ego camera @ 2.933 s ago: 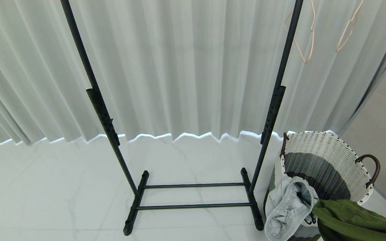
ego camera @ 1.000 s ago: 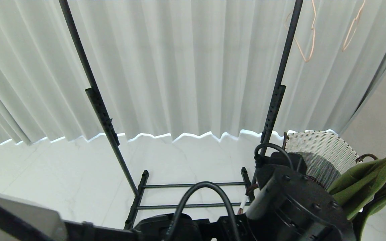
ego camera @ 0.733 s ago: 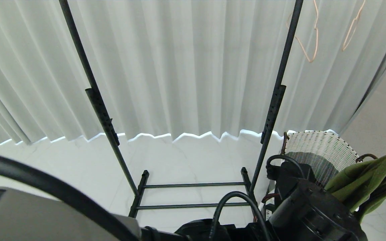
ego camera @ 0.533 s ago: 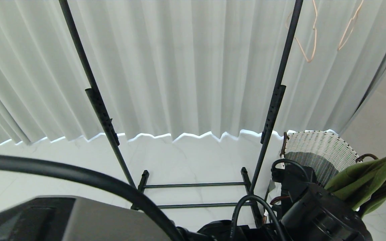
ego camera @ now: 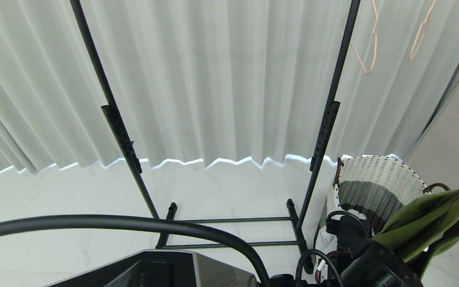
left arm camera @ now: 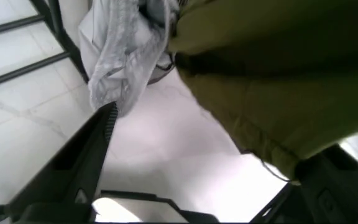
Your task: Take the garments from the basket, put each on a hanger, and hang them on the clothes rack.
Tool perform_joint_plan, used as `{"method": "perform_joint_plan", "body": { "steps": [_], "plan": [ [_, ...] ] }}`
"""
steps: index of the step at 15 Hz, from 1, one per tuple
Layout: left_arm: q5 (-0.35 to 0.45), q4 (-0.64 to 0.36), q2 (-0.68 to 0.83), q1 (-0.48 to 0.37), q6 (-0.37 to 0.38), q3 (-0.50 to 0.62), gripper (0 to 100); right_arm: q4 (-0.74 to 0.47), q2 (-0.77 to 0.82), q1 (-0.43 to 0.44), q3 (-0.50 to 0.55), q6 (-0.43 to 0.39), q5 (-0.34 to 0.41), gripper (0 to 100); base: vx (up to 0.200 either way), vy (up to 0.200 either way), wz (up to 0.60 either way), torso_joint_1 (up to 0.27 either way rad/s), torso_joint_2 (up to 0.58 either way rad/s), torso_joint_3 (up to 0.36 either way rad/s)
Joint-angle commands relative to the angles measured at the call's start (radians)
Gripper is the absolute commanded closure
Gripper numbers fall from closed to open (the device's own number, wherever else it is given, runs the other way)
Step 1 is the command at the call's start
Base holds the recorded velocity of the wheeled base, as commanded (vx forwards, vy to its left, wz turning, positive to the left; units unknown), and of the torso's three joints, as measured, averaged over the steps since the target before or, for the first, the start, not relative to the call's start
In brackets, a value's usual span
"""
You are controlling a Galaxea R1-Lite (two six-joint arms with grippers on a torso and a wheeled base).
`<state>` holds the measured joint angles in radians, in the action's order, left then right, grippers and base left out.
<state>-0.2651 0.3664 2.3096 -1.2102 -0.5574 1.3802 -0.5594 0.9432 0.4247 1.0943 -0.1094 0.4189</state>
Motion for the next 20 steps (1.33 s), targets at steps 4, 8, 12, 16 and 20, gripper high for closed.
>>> {"method": "perform_joint_plan", "body": {
  "steps": [4,8,12,16,20],
  "plan": [
    [-0.152,0.000,0.017,-0.026,-0.002,-0.013,100,-0.002,-0.006,-0.006,-0.019,0.000,-0.066,100,0.000,0.000,0.00,0.000,0.00,0.000],
    [-0.217,0.002,-0.032,-0.071,-0.002,-0.017,100,-0.020,-0.030,-0.006,-0.017,-0.004,-0.149,100,0.000,0.000,0.00,0.000,0.00,0.000],
    [-0.177,0.000,-0.170,-0.112,0.001,-0.156,100,-0.140,-0.118,-0.006,-0.001,-0.033,-0.149,100,0.000,0.000,0.00,0.000,0.00,0.000],
    [-0.221,0.002,-0.248,-0.112,0.013,-0.303,100,-0.211,-0.152,-0.006,0.010,-0.139,-0.149,100,0.000,0.000,0.00,0.000,0.00,0.000],
    [-0.339,0.002,-0.242,-0.127,0.030,-0.305,100,-0.208,-0.119,-0.006,0.007,-0.168,-0.150,100,0.000,0.000,0.00,0.000,0.00,0.000]
  ]
}}
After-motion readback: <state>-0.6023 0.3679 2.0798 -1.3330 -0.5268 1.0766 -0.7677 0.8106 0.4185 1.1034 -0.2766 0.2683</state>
